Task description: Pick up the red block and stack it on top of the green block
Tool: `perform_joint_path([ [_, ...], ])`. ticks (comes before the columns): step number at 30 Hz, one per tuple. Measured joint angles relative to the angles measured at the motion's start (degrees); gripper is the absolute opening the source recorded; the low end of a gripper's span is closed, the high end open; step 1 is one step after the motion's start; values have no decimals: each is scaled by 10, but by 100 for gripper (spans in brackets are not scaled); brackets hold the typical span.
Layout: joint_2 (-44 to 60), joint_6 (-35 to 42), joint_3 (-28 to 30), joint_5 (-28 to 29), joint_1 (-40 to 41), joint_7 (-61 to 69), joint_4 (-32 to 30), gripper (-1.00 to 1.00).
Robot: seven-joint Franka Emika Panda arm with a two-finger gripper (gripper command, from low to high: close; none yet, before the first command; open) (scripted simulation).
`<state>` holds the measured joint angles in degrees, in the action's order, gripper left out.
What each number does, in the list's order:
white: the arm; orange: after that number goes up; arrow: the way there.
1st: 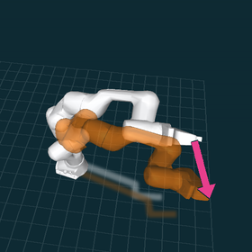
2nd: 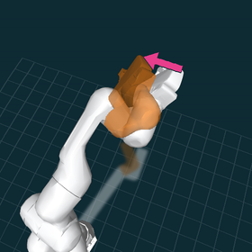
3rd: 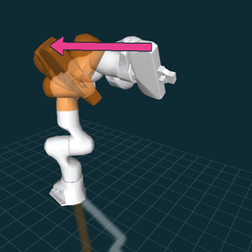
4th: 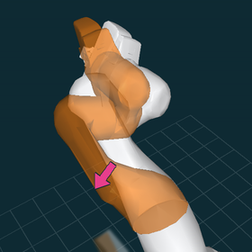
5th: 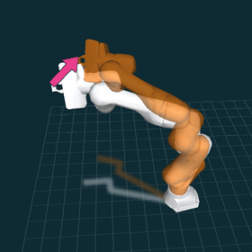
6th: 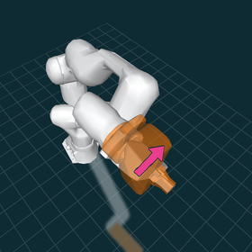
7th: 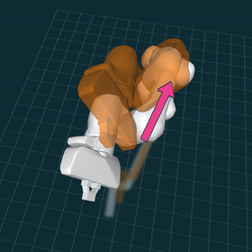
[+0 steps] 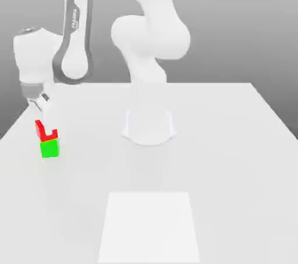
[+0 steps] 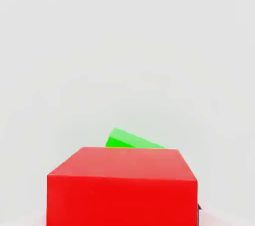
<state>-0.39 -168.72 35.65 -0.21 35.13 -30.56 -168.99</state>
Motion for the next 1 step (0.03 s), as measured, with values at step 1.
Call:
perform_joint_path([
  [1, 8, -6, -5, -17, -2, 12, 0, 100],
])
